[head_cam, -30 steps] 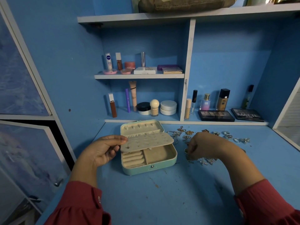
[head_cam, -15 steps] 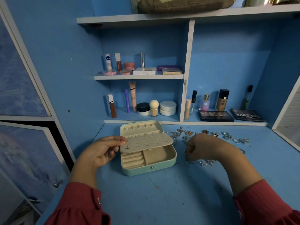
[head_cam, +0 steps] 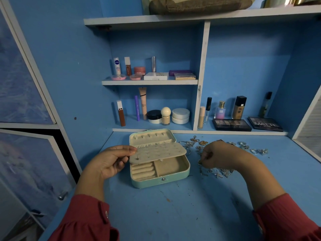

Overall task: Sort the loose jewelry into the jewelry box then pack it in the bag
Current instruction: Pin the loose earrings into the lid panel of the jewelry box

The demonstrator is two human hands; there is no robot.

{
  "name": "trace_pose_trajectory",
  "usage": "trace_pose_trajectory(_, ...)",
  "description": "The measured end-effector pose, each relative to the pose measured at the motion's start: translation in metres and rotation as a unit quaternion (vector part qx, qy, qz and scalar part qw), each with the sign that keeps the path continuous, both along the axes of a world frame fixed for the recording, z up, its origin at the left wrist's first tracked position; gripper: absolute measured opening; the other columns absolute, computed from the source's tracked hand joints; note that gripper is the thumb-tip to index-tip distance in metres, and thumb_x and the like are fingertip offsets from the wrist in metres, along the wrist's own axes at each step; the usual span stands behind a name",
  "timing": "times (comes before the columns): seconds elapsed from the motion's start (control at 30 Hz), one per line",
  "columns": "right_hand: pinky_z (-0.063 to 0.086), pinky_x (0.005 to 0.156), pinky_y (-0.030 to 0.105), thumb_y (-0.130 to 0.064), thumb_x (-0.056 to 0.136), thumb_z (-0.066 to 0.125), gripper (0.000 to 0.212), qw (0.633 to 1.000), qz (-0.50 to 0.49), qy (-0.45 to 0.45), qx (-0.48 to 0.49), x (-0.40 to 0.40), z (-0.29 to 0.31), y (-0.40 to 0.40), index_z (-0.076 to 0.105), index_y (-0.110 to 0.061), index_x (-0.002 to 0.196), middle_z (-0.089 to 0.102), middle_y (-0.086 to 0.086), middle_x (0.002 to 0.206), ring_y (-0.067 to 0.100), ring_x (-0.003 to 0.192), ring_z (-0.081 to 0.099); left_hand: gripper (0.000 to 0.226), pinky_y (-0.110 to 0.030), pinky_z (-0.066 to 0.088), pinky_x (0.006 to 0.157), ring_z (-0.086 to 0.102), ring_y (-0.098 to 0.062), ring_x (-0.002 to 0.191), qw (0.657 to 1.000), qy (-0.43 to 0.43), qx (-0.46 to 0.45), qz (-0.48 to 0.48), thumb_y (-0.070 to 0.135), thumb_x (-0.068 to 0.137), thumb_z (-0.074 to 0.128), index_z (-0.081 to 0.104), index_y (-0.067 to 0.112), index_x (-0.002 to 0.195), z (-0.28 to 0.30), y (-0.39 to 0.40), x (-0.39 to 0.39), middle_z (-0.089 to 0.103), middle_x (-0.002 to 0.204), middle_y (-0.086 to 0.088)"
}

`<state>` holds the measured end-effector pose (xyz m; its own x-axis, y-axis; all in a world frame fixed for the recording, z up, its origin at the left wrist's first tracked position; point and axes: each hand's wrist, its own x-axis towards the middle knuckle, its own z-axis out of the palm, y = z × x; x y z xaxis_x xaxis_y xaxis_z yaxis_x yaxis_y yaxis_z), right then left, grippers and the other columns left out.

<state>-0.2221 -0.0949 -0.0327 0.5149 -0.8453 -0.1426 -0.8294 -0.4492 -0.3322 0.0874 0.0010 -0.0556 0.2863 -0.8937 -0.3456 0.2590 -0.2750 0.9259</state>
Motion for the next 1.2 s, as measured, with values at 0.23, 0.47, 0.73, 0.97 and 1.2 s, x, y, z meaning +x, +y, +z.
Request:
trace_pose_trajectory(0.23,0.042,0.055,0.019,-0.024,0.086,0.063,0.016,0.989,-0.007,-0.122,-0.085,0.010,0.003,0.003,0.062,-0.028,0.070,0.060,-0.010,0.073,0.006,0.061,0.055,0.012,-0.010,0.036,0.032,0.047,-0.002,0.037,1.000,0.001,0.003,0.000,-0.006,0.079,0.065,0.070,0.005,0.084,0.000,0.000,0.000,0.065,0.063,-0.002)
trace_pose_trajectory(0.47,0.048,0.072,0.022,-0.025,0.087,0.066,0.009,0.958,0.057,-0.280,0.001,0.080,0.017,0.029,0.066,-0.032,0.081,0.064,-0.017,0.083,0.002,0.081,0.058,0.016,-0.010,0.035,0.032,0.045,-0.001,0.037,1.000,-0.001,0.001,-0.008,-0.006,0.080,0.063,0.067,0.009,0.084,0.000,0.001,0.000,0.060,0.055,0.004)
trace_pose_trajectory(0.73,0.039,0.056,0.016,-0.020,0.088,0.063,0.012,0.971,0.065,-0.230,0.018,0.152,0.020,0.026,0.073,-0.015,0.092,0.067,-0.002,0.095,0.006,0.074,0.053,0.016,-0.010,0.035,0.031,0.047,-0.001,0.036,0.999,0.035,-0.002,0.001,-0.007,0.082,0.061,0.064,0.007,0.090,0.000,0.001,0.001,0.059,0.054,0.002)
trace_pose_trajectory(0.97,0.038,0.057,0.016,-0.019,0.087,0.062,0.014,0.970,0.086,-0.227,0.032,0.160,0.013,0.023,0.075,-0.015,0.092,0.066,-0.003,0.089,0.004,0.072,0.052,0.019,-0.010,0.035,0.032,0.047,-0.001,0.037,0.999,0.035,0.007,0.010,-0.007,0.080,0.064,0.064,0.007,0.094,-0.001,0.000,0.002,0.057,0.056,0.001)
trace_pose_trajectory(1.2,0.037,0.054,0.009,-0.020,0.088,0.063,0.014,0.962,0.103,-0.247,0.047,0.155,0.012,0.022,0.075,-0.015,0.093,0.068,-0.001,0.092,0.002,0.070,0.052,0.019,-0.011,0.035,0.032,0.048,-0.001,0.037,0.999,0.035,0.010,0.014,-0.007,0.080,0.064,0.063,0.006,0.094,-0.001,0.000,0.003,0.057,0.055,0.001)
